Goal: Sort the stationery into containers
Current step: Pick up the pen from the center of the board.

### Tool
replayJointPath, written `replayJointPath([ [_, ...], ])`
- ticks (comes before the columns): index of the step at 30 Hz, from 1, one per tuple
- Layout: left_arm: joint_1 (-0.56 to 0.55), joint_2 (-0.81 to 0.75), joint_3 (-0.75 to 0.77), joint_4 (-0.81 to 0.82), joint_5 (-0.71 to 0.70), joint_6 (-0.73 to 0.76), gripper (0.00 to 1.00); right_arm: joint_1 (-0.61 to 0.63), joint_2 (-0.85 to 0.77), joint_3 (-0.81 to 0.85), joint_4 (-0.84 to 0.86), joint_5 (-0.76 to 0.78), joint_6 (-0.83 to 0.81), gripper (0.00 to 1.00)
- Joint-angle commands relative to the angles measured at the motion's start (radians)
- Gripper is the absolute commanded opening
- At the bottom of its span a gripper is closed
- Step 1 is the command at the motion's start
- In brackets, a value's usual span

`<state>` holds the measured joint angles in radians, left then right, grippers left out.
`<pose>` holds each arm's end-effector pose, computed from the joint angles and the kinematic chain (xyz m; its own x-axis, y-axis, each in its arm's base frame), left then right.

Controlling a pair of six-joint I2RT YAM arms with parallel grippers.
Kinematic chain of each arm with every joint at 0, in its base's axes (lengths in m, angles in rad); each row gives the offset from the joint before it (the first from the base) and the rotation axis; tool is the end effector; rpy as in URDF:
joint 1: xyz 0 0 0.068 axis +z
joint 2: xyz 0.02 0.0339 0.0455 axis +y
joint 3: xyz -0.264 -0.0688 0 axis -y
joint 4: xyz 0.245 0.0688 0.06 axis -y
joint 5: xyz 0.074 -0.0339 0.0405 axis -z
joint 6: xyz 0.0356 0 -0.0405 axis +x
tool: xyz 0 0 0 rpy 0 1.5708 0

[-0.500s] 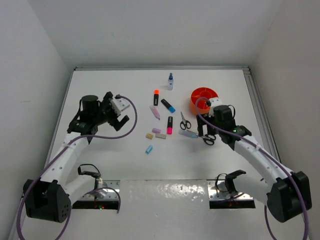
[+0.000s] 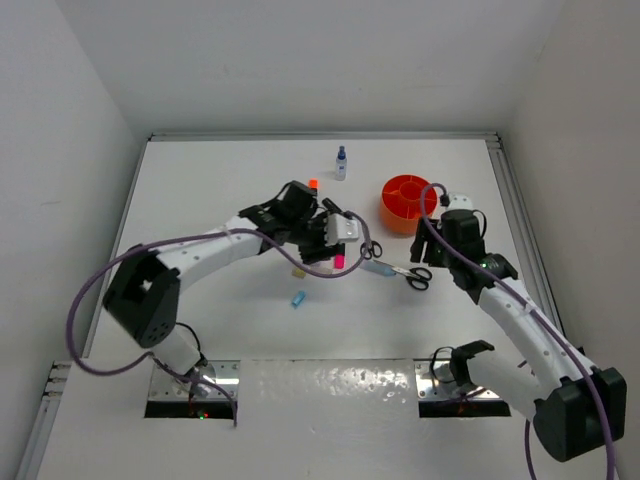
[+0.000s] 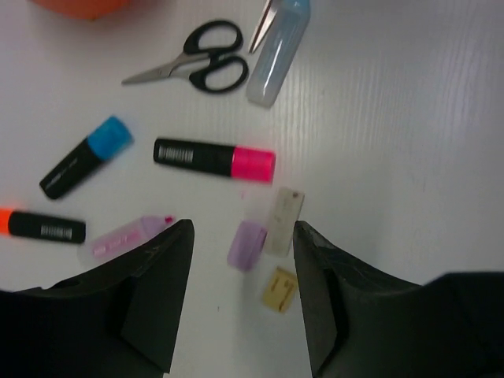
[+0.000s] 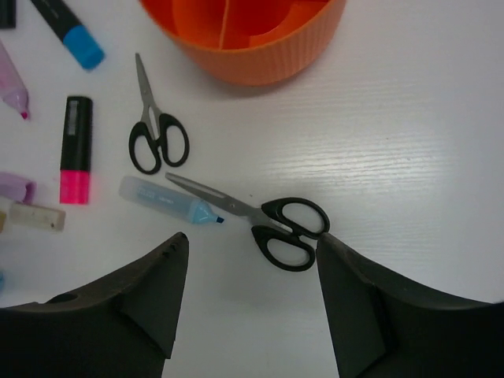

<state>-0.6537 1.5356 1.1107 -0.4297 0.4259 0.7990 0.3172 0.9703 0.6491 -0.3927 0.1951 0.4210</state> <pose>0.2519 -0.2115 0.2507 0.1336 0.7198 -0.6812 0.9655 0.0604 0.2532 0.1965 0.0572 0.2396 -0.6360 0.2132 -0.7417 0.1020 0.9759 0.1930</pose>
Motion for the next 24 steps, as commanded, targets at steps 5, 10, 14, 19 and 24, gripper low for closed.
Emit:
replayJointPath([
  [5, -0.181, 0.242, 0.190, 0.161, -0.029, -0.014, 0.65, -0.141, -0.030, 0.035, 0.003, -0.114, 0.182, 0.71],
  [10, -0.189, 0.454, 0.392, 0.062, 0.048, -0.049, 0.61, -0.181, -0.050, 0.017, -0.005, -0.167, 0.156, 0.72],
  [14, -0.188, 0.546, 0.452, 0.078, 0.089, -0.021, 0.58, -0.181, -0.074, -0.012, -0.005, -0.171, 0.134, 0.74],
  [19, -0.201, 0.627, 0.555, -0.027, 0.114, 0.043, 0.51, -0.185, -0.100, -0.037, -0.011, -0.163, 0.124, 0.74],
  [24, -0.199, 0.635, 0.537, -0.078, 0.126, 0.108, 0.49, -0.190, -0.128, -0.048, -0.011, -0.148, 0.127, 0.74],
])
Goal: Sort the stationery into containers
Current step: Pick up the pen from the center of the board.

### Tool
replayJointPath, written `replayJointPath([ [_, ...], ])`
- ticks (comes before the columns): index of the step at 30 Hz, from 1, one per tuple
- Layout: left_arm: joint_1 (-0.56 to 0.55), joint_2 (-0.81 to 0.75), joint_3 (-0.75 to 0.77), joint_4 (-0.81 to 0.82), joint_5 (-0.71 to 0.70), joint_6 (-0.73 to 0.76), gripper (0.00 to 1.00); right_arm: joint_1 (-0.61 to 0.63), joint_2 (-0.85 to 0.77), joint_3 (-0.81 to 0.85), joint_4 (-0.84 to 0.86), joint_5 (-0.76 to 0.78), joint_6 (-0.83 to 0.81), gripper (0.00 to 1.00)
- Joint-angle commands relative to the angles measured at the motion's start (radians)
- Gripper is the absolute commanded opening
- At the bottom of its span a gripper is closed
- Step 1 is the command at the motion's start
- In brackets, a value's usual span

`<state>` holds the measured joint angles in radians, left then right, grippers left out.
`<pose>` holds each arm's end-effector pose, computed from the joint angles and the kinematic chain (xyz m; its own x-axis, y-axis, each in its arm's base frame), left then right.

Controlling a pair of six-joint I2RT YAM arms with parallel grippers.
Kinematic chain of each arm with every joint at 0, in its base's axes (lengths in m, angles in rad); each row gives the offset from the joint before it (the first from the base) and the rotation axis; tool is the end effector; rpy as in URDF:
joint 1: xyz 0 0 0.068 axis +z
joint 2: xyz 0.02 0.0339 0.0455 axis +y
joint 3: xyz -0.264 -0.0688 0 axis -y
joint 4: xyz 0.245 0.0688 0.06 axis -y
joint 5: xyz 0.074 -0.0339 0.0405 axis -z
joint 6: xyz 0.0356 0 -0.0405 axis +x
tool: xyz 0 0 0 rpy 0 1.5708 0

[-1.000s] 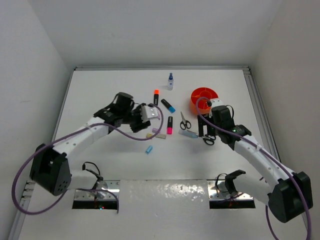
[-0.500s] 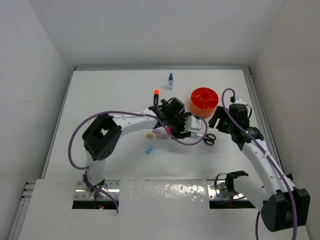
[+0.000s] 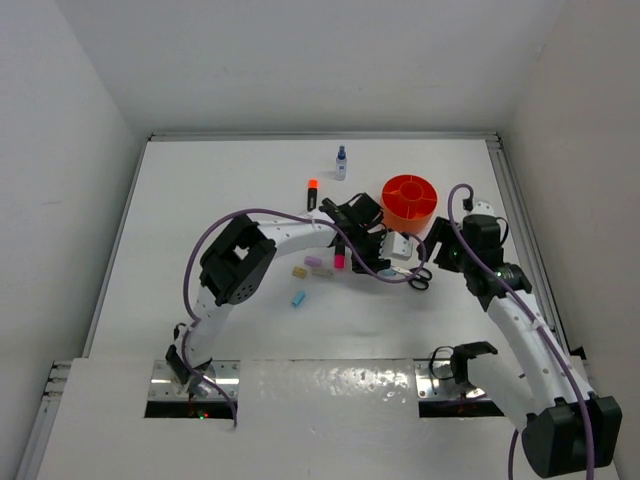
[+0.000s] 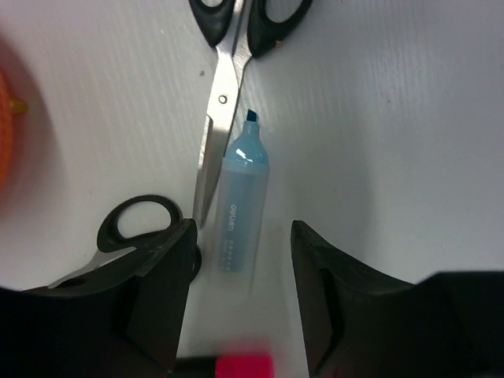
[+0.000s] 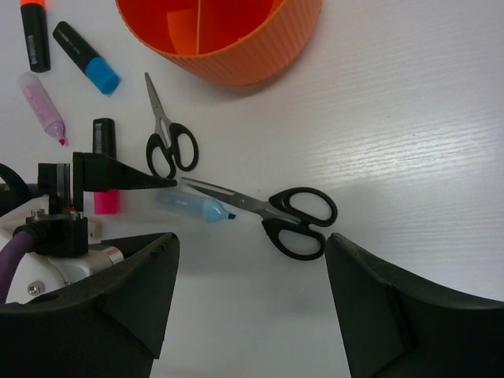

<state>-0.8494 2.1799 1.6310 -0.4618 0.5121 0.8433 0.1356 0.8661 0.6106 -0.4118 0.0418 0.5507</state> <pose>0.2954 -0.3623 0.1644 0.2452 0.7070 -0.6633 0.9675 -0.2222 0.1207 0.1857 0.0238 0.2429 -0.5762 0.4491 -0.6829 0.2335 0.8912 0.3890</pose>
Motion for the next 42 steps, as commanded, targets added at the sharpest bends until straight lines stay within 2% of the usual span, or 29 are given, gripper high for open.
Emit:
replayJointPath([
  [1, -0.005, -0.008, 0.010, -0.046, 0.025, 0.063, 0.49, -0.008, -0.027, -0.012, 0.007, 0.009, -0.003, 0.74],
  [6, -0.017, 0.000, -0.020, 0.029, -0.055, 0.025, 0.39, -0.013, -0.047, -0.017, -0.002, 0.018, 0.012, 0.74],
  [17, -0.023, 0.018, -0.059, 0.069, -0.070, 0.014, 0.38, -0.014, -0.101, -0.048, -0.030, 0.036, 0.035, 0.74],
  [28, -0.034, 0.092, 0.018, 0.025, -0.053, -0.027, 0.41, -0.014, -0.118, -0.054, -0.064, 0.079, 0.029, 0.73],
  [29, -0.034, 0.096, 0.023, 0.012, -0.058, -0.027, 0.40, -0.014, -0.124, -0.052, -0.070, 0.085, 0.026, 0.73],
  [32, -0.033, 0.077, -0.003, 0.006, -0.061, 0.013, 0.26, -0.016, -0.134, -0.054, -0.078, 0.104, 0.023, 0.73],
  [35, -0.025, 0.061, -0.030, 0.003, -0.058, 0.026, 0.06, -0.016, -0.141, -0.055, -0.074, 0.110, 0.022, 0.73],
  [36, -0.020, 0.058, -0.031, -0.004, -0.052, 0.025, 0.02, -0.017, -0.141, -0.055, -0.074, 0.109, 0.018, 0.73],
  [42, 0.019, -0.021, -0.048, -0.063, -0.003, 0.011, 0.00, -0.017, -0.137, -0.025, -0.082, 0.067, -0.040, 0.74],
])
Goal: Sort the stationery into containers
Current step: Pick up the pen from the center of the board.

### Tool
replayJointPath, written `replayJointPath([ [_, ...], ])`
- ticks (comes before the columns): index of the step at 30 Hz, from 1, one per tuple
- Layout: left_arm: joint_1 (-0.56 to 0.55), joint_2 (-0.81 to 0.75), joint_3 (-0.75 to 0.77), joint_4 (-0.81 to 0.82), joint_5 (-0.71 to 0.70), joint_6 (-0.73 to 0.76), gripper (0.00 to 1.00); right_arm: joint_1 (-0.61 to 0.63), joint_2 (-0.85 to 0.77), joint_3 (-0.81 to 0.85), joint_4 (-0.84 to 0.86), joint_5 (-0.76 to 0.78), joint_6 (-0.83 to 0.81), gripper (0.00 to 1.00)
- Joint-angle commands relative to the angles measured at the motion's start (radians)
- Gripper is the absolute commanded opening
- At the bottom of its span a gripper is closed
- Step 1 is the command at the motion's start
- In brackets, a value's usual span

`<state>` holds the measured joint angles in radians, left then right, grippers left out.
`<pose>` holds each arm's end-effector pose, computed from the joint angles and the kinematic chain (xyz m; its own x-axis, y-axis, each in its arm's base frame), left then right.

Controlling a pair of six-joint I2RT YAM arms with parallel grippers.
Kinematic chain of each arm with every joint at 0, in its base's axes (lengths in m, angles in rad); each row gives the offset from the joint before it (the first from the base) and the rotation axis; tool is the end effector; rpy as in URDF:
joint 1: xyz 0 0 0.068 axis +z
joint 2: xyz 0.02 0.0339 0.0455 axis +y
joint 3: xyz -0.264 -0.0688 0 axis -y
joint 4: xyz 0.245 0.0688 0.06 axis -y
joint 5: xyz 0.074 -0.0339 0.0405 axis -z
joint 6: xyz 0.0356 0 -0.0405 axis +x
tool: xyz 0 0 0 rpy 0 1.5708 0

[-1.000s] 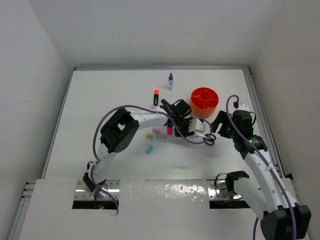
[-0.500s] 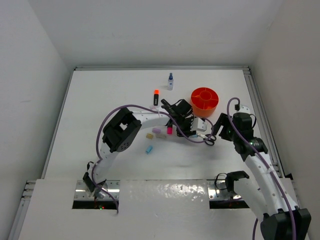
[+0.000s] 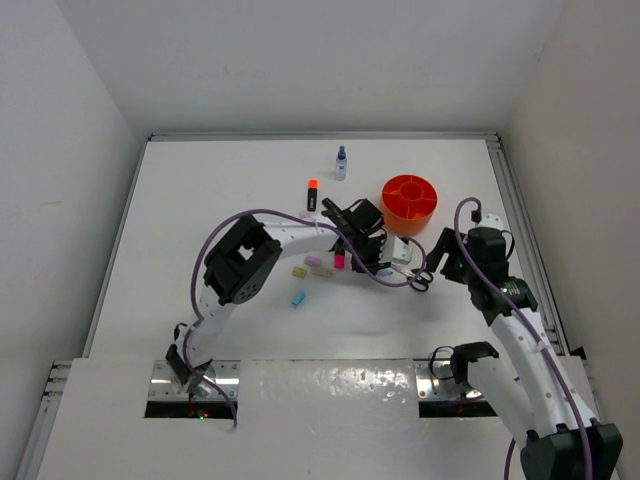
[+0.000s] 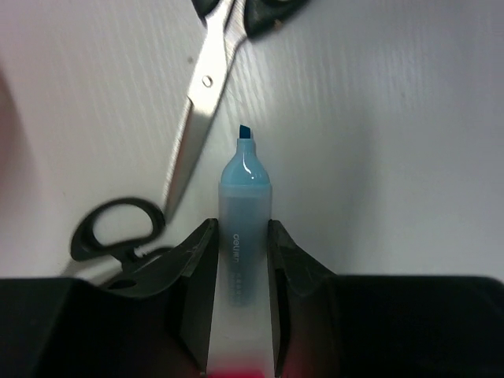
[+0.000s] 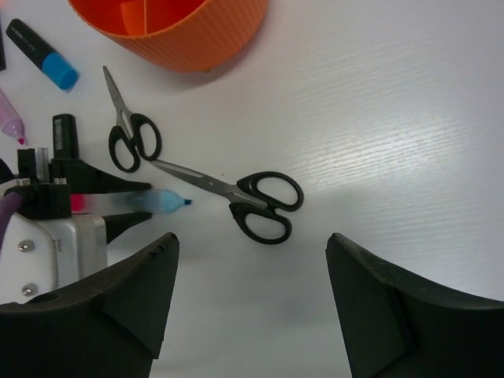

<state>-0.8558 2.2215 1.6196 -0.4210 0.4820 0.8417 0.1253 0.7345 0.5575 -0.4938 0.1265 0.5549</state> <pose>0.2962 -0.3663 0.1442 0.2442 0.7267 -0.6421 0.9686 -0.2152 0.1249 0.1607 0.0157 0.2384 -0.5379 0.4590 -0.7071 0.3029 0.8880 0.3460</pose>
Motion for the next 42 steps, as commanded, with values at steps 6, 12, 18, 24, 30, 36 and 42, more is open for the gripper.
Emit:
replayJointPath([
  [6, 0.133, -0.233, -0.066, -0.130, 0.038, -0.085, 0.00, -0.006, -0.003, 0.090, -0.011, -0.067, -0.090, 0.74],
  [12, 0.282, -0.495, -0.156, -0.119, -0.028, -0.245, 0.00, 0.071, 0.138, 0.154, 0.017, -0.036, -0.047, 0.67],
  [18, 0.437, -0.837, -0.447, -0.044, -0.144, -0.340, 0.00, 0.354, 0.367, 0.304, 0.032, 0.056, 0.055, 0.69],
  [24, 0.578, -1.167, -0.716, 0.086, -0.356, -0.486, 0.00, 0.598, 0.557, 0.322, 0.200, 0.131, 0.324, 0.71],
  [30, 0.719, -1.382, -0.891, 0.180, -0.471, -0.555, 0.00, 0.757, 0.768, 0.382, 0.298, 0.130, 0.495, 0.71],
  [36, 0.776, -1.513, -1.012, 0.205, -0.545, -0.549, 0.00, 0.849, 0.943, 0.504, 0.221, 0.141, 0.552, 0.72],
  [42, 0.810, -1.524, -1.014, 0.234, -0.510, -0.573, 0.00, 0.904, 0.994, 0.501, 0.224, 0.228, 0.749, 0.69],
])
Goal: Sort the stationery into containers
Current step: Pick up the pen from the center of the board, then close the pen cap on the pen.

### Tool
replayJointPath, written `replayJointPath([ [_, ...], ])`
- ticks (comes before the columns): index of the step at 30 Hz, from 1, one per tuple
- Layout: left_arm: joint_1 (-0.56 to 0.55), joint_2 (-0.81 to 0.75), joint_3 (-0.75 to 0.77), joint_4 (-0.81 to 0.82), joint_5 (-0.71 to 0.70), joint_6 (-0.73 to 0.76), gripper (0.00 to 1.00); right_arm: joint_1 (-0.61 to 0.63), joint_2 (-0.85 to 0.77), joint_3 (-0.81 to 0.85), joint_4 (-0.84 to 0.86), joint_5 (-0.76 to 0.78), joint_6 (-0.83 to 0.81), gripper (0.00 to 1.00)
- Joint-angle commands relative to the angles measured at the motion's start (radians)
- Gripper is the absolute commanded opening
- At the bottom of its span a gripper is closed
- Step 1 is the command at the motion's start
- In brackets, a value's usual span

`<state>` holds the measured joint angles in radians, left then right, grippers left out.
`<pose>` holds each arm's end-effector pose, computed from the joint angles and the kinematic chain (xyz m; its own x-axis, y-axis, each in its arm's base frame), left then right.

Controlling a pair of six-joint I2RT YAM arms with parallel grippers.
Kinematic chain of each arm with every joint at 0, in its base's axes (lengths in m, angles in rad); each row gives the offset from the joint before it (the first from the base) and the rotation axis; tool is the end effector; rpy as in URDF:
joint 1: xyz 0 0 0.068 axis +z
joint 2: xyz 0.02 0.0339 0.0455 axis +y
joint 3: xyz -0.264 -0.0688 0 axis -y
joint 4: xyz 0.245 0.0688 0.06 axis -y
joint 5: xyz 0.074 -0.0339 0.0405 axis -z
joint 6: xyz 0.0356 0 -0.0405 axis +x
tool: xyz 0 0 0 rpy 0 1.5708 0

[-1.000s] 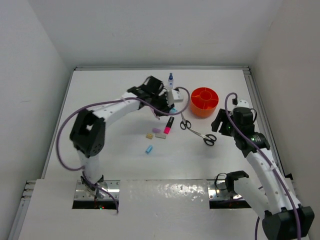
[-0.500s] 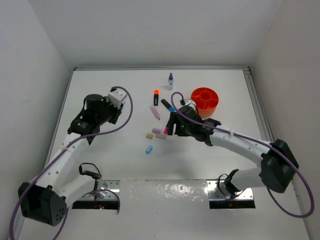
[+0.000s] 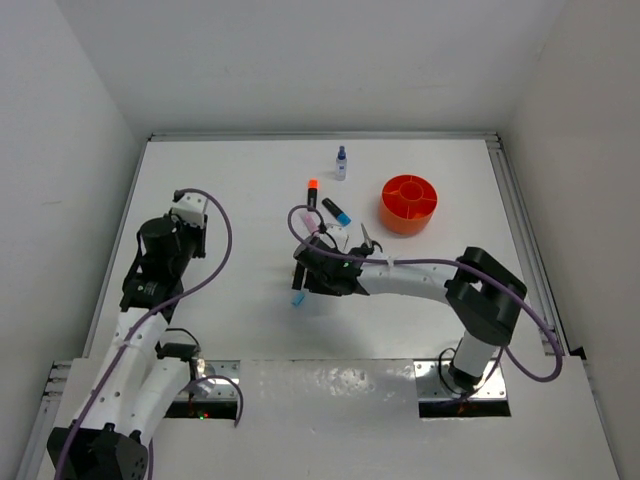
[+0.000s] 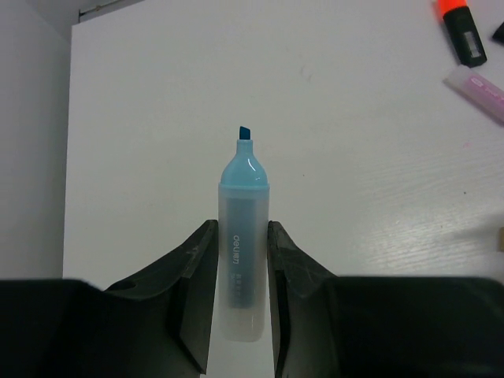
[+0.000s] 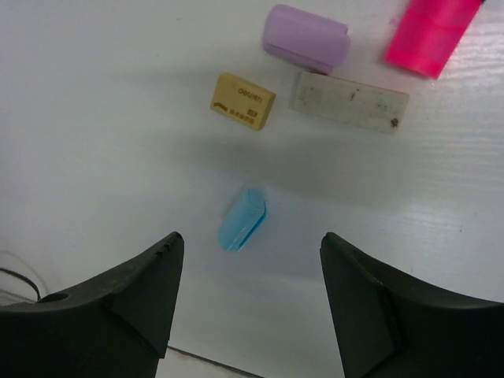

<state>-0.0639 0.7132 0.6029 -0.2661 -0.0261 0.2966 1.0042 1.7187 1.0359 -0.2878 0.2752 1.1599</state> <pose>0.1721 -0.0101 0.2786 -0.3392 0.3145 -0.8866 0.1451 0.9487 0.2810 0.1949 0.2884 0.1772 -0.8458 0.3142 -0.4312 0.1147 0.8964 0.4282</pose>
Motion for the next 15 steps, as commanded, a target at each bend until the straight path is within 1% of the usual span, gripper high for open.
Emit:
replayJointPath([
  [1, 0.019, -0.014, 0.006, 0.087, 0.008, -0.031, 0.00, 0.037, 0.024, 0.033, 0.003, 0.105, 0.167, 0.69],
  [2, 0.021, -0.014, 0.006, 0.103, 0.017, -0.033, 0.00, 0.048, 0.041, 0.067, -0.042, 0.126, 0.196, 0.69],
  [6, 0.026, 0.008, 0.012, 0.134, 0.020, -0.045, 0.00, 0.094, 0.125, 0.144, -0.120, 0.165, 0.332, 0.69],
  [10, 0.012, -0.003, -0.017, 0.172, 0.020, -0.040, 0.00, 0.123, 0.191, 0.220, -0.227, 0.223, 0.429, 0.68],
  [11, 0.003, -0.004, -0.020, 0.176, 0.018, -0.040, 0.00, 0.128, 0.200, 0.233, -0.252, 0.229, 0.454, 0.68],
  [12, -0.005, -0.009, -0.023, 0.180, 0.015, -0.046, 0.00, 0.131, 0.209, 0.242, -0.293, 0.240, 0.512, 0.67],
  [13, -0.005, -0.009, -0.023, 0.185, 0.015, -0.047, 0.00, 0.131, 0.209, 0.237, -0.306, 0.240, 0.512, 0.66],
  [14, -0.011, -0.014, -0.028, 0.188, 0.006, -0.057, 0.00, 0.132, 0.209, 0.227, -0.306, 0.234, 0.559, 0.64],
  [15, -0.014, -0.015, -0.028, 0.192, 0.003, -0.065, 0.00, 0.128, 0.206, 0.213, -0.294, 0.240, 0.569, 0.63],
])
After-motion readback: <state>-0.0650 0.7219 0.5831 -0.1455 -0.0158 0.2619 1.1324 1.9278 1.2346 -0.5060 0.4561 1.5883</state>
